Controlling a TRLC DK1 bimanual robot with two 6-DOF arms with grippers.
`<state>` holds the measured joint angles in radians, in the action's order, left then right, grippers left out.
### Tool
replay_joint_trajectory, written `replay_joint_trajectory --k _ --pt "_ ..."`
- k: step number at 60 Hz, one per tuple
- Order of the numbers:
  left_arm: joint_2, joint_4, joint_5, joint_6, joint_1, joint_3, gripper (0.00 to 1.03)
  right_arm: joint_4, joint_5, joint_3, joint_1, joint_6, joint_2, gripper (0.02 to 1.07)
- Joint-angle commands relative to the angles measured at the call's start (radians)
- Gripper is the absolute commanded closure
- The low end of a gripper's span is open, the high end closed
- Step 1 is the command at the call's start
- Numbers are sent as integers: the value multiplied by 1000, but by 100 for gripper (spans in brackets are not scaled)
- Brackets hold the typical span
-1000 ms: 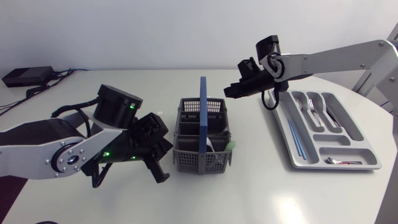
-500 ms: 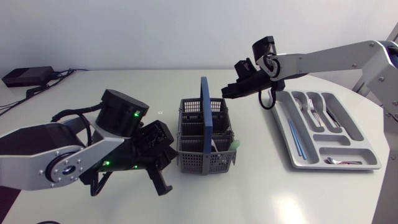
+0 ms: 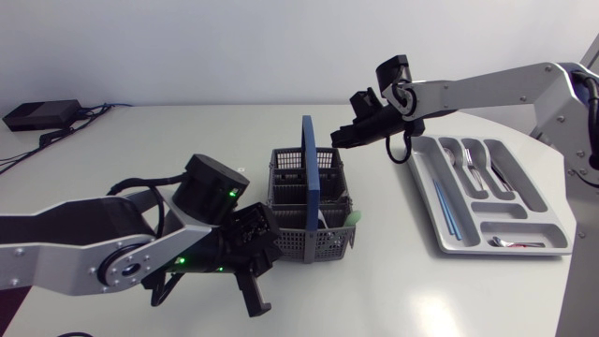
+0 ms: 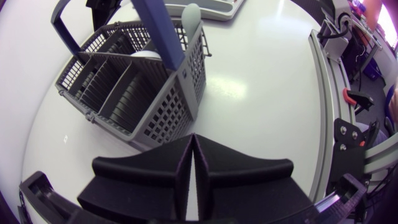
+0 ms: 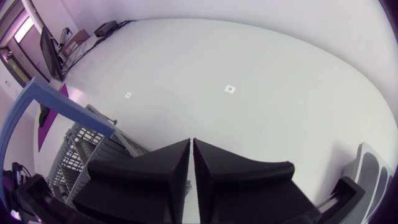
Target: Unload the cutlery basket into the drawer organizer.
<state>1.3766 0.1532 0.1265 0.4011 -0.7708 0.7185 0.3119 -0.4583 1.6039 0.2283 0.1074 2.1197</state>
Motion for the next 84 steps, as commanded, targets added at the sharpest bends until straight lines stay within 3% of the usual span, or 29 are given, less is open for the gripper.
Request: replay_joint_trajectory --k 1,17,36,49,84 --pt "53 -43 5 8 25 -5 98 23 -26 21 19 -5 25 95" --pt "107 -149 5 -11 107 10 97 50 -77 -58 28 41 -37 95" --pt "102 -167 7 10 246 10 97 50 -106 -194 31 63 -153 95" --pt "72 -170 56 22 340 -11 97 15 -80 -233 26 57 -195 95" --pt "-108 -52 59 24 278 -62 97 18 18 129 13 -63 74 94"
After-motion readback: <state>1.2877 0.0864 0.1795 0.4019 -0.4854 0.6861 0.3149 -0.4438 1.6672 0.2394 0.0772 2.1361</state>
